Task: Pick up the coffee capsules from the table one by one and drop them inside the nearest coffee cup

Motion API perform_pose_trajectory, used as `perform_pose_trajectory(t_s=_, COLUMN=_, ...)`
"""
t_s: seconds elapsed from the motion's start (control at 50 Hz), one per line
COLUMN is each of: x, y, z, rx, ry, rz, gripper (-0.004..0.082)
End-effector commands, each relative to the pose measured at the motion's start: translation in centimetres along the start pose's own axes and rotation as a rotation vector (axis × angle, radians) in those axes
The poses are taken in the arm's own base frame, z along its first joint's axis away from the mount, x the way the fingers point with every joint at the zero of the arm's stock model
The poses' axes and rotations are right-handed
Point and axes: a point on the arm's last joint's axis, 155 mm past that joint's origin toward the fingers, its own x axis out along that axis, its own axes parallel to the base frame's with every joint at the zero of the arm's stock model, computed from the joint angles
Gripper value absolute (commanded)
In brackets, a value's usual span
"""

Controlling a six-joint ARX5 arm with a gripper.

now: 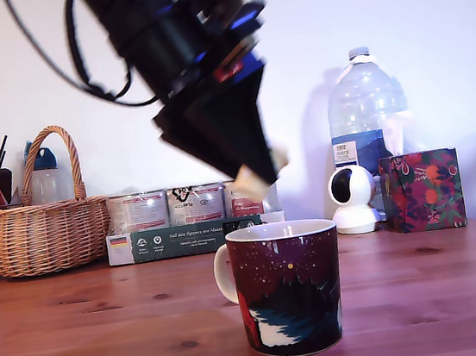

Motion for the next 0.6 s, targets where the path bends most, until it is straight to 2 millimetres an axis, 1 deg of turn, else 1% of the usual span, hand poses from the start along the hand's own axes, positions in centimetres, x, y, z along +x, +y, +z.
perform_pose_trajectory(t_s=0.0, x=1.1, y=-0.4, z=-0.5, rx=0.01, ry=0.035, rz=-0.012, gripper=0.0196)
perform_pose_trajectory(t_s=0.16, x=1.6, y=-0.7, z=-0.7, rx=0.021, ry=0.053, rz=-0.01, gripper=0.0196)
perform_pose_trajectory(t_s=0.44, x=2.9, y=-0.5, z=-2.1, rx=0.018, ry=0.116, rz=0.005, gripper=0.0196)
perform_pose_trajectory(t_s=0.58, x=3.1, y=-0.3, z=-2.3, rx=0.017, ry=0.127, rz=0.01, gripper=0.0196)
